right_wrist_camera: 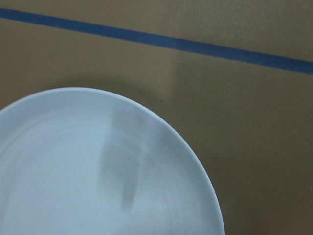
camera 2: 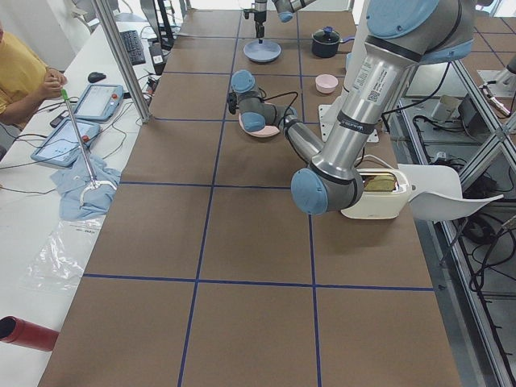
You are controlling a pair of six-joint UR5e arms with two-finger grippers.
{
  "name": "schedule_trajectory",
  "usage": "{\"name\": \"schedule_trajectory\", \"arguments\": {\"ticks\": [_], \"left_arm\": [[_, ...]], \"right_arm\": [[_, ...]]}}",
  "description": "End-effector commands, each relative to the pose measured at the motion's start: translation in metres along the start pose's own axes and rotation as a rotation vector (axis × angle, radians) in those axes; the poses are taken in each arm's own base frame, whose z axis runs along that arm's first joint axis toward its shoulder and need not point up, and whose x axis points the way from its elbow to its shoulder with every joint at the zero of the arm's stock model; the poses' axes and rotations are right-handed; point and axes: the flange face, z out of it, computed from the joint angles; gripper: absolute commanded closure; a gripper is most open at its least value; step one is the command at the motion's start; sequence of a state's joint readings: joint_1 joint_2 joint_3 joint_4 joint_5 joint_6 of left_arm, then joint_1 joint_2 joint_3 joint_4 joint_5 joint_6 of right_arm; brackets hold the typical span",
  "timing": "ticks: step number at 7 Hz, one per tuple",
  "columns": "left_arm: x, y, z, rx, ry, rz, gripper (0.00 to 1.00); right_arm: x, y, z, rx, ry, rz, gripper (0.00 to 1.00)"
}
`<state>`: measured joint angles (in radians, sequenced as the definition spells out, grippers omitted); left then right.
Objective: Stack three plates with pink and blue
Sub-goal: 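Release the pink plate on the green plate and withdraw the left gripper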
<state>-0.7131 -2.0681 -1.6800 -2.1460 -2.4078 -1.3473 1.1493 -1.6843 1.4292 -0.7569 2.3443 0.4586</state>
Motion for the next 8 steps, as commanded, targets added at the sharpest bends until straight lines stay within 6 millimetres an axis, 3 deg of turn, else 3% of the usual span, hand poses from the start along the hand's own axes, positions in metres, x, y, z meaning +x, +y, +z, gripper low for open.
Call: {"name": "schedule_trajectory", "arguments": {"ticks": [1,2,3,6,7,8], "left_arm": [[0.003,-0.001,-0.010,0.013,0.010,-0.016,0.01],[0.006,0.003,-0.014,0.015,0.017,-0.015,0.01],[0.008,0.004,-0.014,0.015,0.021,-0.041,0.01],[0.004,0.003,-0.015,0.019,0.016,-0.054,0.01],[-0.001,-0.005,-0.027,0.042,0.016,-0.061,0.01],[-0.011,-0.018,-0.048,0.073,0.017,-0.072,0.01]], "right_arm": [[0.004,0.008,0.009,0.013,-0.012,0.015,0.11],[0.007,0.009,0.010,0.012,-0.002,0.023,0.88],[0.007,0.009,0.010,0.007,-0.002,0.027,1.00],[0.000,0.009,0.004,0.008,-0.032,0.020,1.00],[0.000,0.012,0.003,-0.001,-0.050,0.024,1.00],[-0.012,0.014,-0.007,-0.013,-0.108,0.023,1.00]]}}
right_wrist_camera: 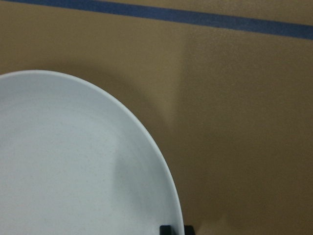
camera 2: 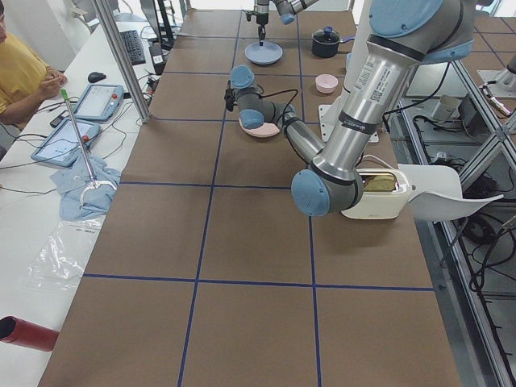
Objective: Stack three plates with pink and blue
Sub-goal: 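Grip the blue plate rim with the right gripper and slide it onto the pink plate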
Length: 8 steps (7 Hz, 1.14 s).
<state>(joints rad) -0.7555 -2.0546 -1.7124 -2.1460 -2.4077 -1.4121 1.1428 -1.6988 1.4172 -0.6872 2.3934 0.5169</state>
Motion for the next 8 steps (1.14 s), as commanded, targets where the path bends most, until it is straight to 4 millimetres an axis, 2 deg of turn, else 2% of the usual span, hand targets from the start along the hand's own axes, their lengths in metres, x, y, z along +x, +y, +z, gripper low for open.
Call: {"name": "schedule_trajectory", "arguments": {"ticks": [1,2,3,4,6,8], "left_arm": [[-0.035,-0.021,-0.047,0.071,-0.008,0.012,0.01],[-0.055,-0.025,-0.067,0.101,-0.024,0.088,0.01],[-0.082,-0.029,-0.085,0.130,-0.047,0.104,0.01],[-0.112,-0.036,-0.101,0.155,-0.078,0.140,0.01],[-0.149,-0.044,-0.120,0.181,-0.117,0.169,0.01],[-0.154,-0.046,-0.119,0.187,-0.126,0.164,0.01]], "right_arm": [[-0.044,-0.011,-0.032,0.027,-0.094,0.081,1.00],[-0.084,-0.029,-0.054,0.072,-0.130,0.167,1.00],[-0.141,-0.050,-0.067,0.084,-0.191,0.220,1.00],[-0.213,-0.069,-0.059,0.079,-0.241,0.262,1.00],[-0.366,-0.076,-0.020,0.042,-0.335,0.385,1.00],[-0.500,-0.074,0.019,0.056,-0.351,0.461,1.00]]}}
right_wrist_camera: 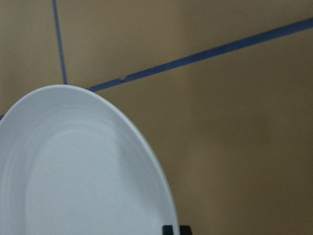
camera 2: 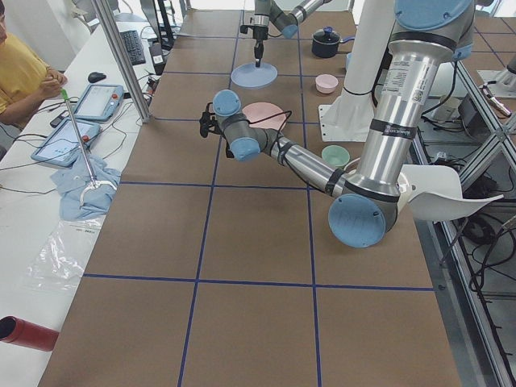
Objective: Stack three plates with pink and blue
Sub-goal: 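Grip the blue plate rim with the right gripper and slide it onto the pink plate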
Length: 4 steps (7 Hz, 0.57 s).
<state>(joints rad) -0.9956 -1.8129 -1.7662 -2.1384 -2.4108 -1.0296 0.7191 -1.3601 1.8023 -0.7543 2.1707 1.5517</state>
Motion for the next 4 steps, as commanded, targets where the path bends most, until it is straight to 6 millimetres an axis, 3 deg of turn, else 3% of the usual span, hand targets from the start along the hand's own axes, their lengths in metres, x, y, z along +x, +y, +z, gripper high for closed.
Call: {"name": "schedule_trajectory", "arguments": {"ticks": [1,4], "left_arm": [[-0.0058,-0.0014,-0.0001,0.004,-0.009,-0.002,0.01],[-0.0060,-0.0008,-0.0004,0.004,-0.009,-0.002,0.01]], "right_arm": [[-0.0920,0.0603,0.0723,0.025,0.026,0.050,1.00],[-0.0860,0.0651,0.0804,0.030,0.061,0.058,1.00]]}}
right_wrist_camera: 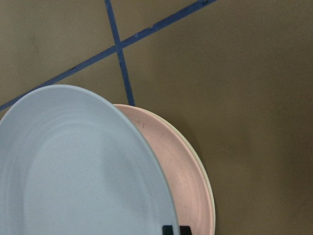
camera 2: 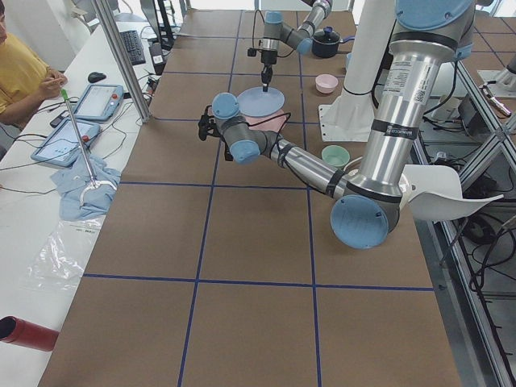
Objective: Stack three plates with pink and blue
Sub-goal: 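Grip the blue plate rim with the right gripper and slide it onto the pink plate, then release the blue plate and withdraw the right gripper while the left gripper retracts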
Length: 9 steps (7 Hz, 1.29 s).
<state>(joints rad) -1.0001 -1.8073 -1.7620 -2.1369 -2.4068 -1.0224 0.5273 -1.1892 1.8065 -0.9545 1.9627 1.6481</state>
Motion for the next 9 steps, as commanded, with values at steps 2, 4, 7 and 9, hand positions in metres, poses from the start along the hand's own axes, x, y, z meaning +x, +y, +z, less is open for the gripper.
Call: {"name": "schedule_trajectory", "arguments": {"ticks": [2,4,7,9], "left_arm": [[0.004,0.001,-0.002,0.002,0.006,-0.004,0.01],[0.005,0.002,-0.003,0.004,0.007,-0.004,0.01],[-0.016,-0.011,-0.021,0.046,-0.016,0.076,0.01],[-0.086,0.006,-0.019,0.080,-0.147,0.213,0.01]], "right_arm": [[0.012,0.043,0.043,0.078,0.054,-0.029,0.00],[0.011,0.041,0.029,0.085,0.059,-0.032,0.00],[0.029,-0.038,-0.025,0.099,0.067,0.032,0.00],[0.113,-0.102,-0.072,0.120,0.169,-0.052,0.00]]}}
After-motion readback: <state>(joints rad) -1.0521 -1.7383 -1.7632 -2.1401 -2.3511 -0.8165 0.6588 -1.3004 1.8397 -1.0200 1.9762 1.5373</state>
